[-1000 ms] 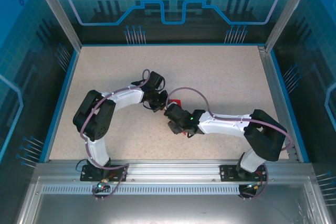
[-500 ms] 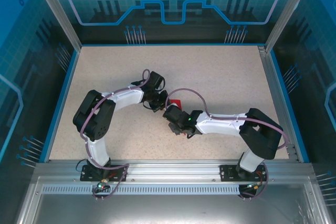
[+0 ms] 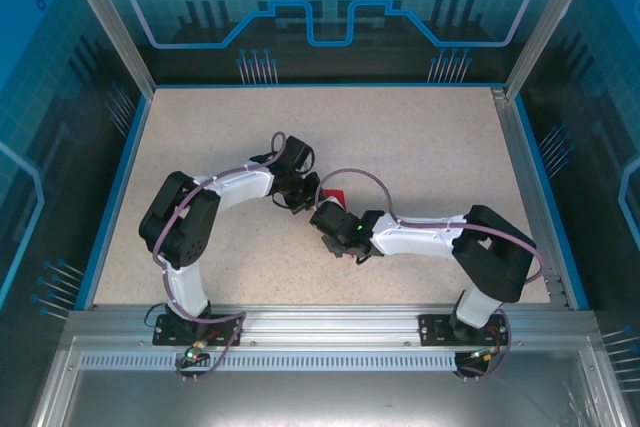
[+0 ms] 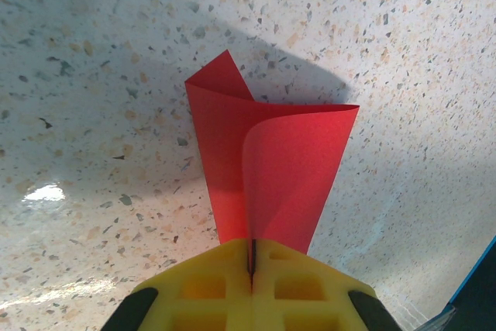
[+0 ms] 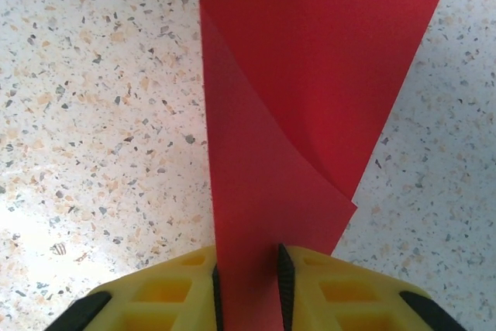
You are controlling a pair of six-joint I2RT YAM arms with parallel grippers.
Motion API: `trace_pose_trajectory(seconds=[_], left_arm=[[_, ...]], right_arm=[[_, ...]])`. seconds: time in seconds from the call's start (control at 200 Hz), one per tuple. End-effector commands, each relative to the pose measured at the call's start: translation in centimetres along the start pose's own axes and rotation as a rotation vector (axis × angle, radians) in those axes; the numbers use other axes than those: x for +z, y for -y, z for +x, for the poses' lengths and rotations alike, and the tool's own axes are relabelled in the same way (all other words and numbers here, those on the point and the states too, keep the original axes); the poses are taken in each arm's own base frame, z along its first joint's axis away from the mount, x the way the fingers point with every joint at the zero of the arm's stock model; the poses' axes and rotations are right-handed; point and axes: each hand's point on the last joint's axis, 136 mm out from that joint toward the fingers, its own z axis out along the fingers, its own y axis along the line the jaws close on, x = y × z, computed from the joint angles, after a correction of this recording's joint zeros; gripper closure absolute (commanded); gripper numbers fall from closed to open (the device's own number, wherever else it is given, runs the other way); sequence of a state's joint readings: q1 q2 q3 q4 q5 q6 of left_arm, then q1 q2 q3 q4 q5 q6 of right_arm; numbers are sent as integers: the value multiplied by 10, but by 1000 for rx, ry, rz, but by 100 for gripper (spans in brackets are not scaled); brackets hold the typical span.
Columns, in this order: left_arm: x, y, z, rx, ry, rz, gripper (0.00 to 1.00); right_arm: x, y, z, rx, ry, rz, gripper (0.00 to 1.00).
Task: Fold a paper plane with a square sheet of paper (pick it up from the middle)
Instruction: Fifth fold the wing at the center of the table.
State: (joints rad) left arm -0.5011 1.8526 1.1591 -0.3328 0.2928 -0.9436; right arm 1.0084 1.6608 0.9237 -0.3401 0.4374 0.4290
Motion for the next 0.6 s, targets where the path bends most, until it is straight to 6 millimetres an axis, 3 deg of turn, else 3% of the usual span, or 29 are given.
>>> trace_pose_trajectory(seconds=[0.0,0.215,0.35,0.365,0.465,0.595], left_arm=[[-2,-1,1,-16,-13,-8,100],[-6,-1,0,-16,-1,-10,94],[-12,0,-2,-15,21,-18,82],[-14,0,-3,-16,26,-18,80],[-23,1,-5,-13,56,-28,66],[-38,0,-10,-9,108,-47,55]], right_arm=[[1,-1,3,0,-4,14,77],[0,-1,2,10,0,-8,88],[-5,-5,-7,33,37,-93,92],[-1,-5,3,30,18,-104,92],[-4,-7,2,63,39,-203,92],[-6,-6,1,109,58,-306,93]])
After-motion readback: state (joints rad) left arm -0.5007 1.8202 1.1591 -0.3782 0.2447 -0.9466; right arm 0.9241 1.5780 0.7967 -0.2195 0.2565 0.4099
